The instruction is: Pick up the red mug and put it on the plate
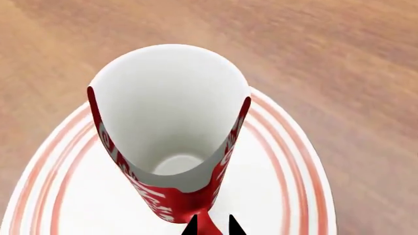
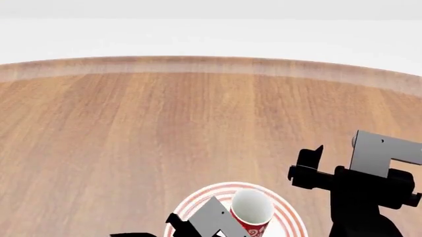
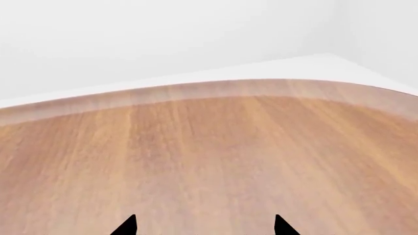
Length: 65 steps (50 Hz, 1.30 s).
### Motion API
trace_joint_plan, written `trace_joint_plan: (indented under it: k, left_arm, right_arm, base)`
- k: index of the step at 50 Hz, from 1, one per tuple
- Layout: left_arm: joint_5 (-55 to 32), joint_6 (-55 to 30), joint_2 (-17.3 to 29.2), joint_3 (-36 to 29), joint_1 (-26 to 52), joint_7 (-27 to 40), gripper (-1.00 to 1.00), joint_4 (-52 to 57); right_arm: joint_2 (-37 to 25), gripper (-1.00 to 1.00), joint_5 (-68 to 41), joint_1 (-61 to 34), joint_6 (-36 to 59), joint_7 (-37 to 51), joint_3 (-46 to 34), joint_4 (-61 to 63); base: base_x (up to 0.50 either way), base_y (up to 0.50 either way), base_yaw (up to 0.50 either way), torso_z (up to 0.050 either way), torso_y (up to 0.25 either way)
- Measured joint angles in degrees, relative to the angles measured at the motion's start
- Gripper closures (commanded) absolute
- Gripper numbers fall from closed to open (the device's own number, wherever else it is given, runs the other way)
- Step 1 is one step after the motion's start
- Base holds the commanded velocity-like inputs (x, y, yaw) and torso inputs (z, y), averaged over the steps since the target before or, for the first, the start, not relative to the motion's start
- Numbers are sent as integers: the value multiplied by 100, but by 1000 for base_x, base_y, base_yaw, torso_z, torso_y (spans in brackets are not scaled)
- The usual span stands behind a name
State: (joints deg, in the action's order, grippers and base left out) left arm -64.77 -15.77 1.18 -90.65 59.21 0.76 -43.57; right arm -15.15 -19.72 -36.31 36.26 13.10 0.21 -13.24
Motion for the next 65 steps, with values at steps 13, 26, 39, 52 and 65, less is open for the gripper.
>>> trace_joint_plan:
  k: [13, 26, 39, 52, 65]
  left_arm:
    - [-110, -224, 0, -9, -17, 4, 100, -57]
    - [-155, -357, -11, 45, 3, 16, -100, -90]
    - [-139, -437, -13, 57, 2, 30, -100, -94]
    - [-106, -510, -10, 38, 23, 29, -100, -26]
    - [-117, -764, -7, 26, 162, 250, -100, 230]
  right_arm:
    - [-5, -100, -11, 2, -72, -9, -24, -83]
    - [-9, -100, -18, -7, -151, -19, -51, -167]
    - [-7, -100, -26, -14, -215, -18, -77, -243]
    - [7, -100, -31, -34, -250, -7, -118, -302]
    - [23, -100, -43, -51, -262, 4, -162, -334]
  base:
    - [0, 0, 0, 0, 0]
    - [0, 0, 0, 0, 0]
    - [0, 0, 0, 0, 0]
    - [0, 0, 0, 0, 0]
    - [0, 0, 0, 0, 0]
